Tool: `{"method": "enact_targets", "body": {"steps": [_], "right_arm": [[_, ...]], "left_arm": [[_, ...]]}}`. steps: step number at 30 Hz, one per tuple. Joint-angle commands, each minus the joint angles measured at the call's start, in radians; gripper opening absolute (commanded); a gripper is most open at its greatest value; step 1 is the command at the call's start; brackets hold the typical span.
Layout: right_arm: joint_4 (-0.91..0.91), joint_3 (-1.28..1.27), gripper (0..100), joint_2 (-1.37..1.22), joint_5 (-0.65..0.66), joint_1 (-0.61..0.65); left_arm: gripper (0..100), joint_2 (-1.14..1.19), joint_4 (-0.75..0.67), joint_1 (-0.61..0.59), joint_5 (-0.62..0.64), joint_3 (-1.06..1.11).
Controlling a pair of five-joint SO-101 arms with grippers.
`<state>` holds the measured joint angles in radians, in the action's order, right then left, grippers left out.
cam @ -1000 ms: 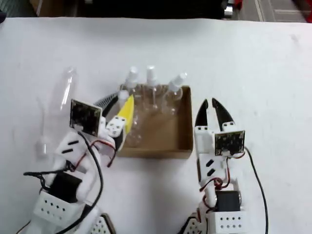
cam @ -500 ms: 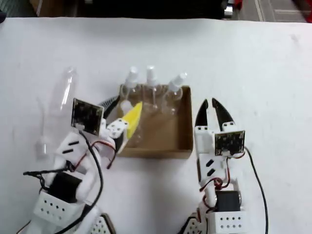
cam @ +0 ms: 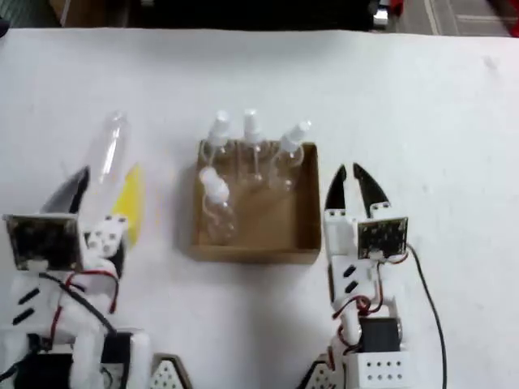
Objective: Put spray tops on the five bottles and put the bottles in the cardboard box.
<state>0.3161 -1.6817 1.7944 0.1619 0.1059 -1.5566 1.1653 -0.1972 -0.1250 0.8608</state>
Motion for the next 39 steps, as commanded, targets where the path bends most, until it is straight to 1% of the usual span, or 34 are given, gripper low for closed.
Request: {"method": "enact_targets", "body": {"steps": [1, 5, 8, 9, 11, 13, 15, 18, 21, 25, 37, 39], "right_arm": [[-0.027, -0.009, 5.3, 0.008, 0.002, 0.002], [-0.027, -0.009, 5.3, 0.008, 0.002, 0.002], [-0.027, -0.009, 5.3, 0.008, 0.002, 0.002], [-0.027, -0.009, 5.3, 0.008, 0.002, 0.002], [-0.027, -0.009, 5.3, 0.008, 0.002, 0.002], [-0.027, -0.009, 5.3, 0.008, 0.002, 0.002], [-0.025, -0.009, 5.3, 0.008, 0.002, 0.002], [-0.025, -0.009, 5.3, 0.008, 0.002, 0.002], [-0.025, -0.009, 5.3, 0.008, 0.002, 0.004], [-0.027, -0.009, 5.3, 0.008, 0.002, 0.002], [-0.041, -0.009, 5.3, 0.010, 0.002, 0.002], [-0.039, -0.009, 5.3, 0.008, 0.002, 0.002]], "left_arm": [[20, -0.004, 0.094, -0.137, -0.078, 0.055], [20, -0.004, 0.124, -0.255, -0.087, 0.204], [20, -0.005, 0.048, -0.288, -0.089, 0.290], [20, -0.005, 0.018, -0.282, -0.089, 0.315], [20, -0.005, -0.031, -0.228, -0.089, 0.365], [20, -0.005, -0.060, -0.163, -0.081, 0.407], [20, -0.008, -0.084, -0.130, -0.081, 0.442], [20, -0.008, -0.132, -0.128, -0.068, 0.526], [20, -0.010, -0.233, -0.125, -0.038, 0.657], [20, -0.010, -0.341, -0.124, -0.032, 0.704], [20, -0.010, -0.313, -0.168, -0.029, 0.698], [20, -0.010, -0.313, -0.170, 0.008, 0.695]]}}
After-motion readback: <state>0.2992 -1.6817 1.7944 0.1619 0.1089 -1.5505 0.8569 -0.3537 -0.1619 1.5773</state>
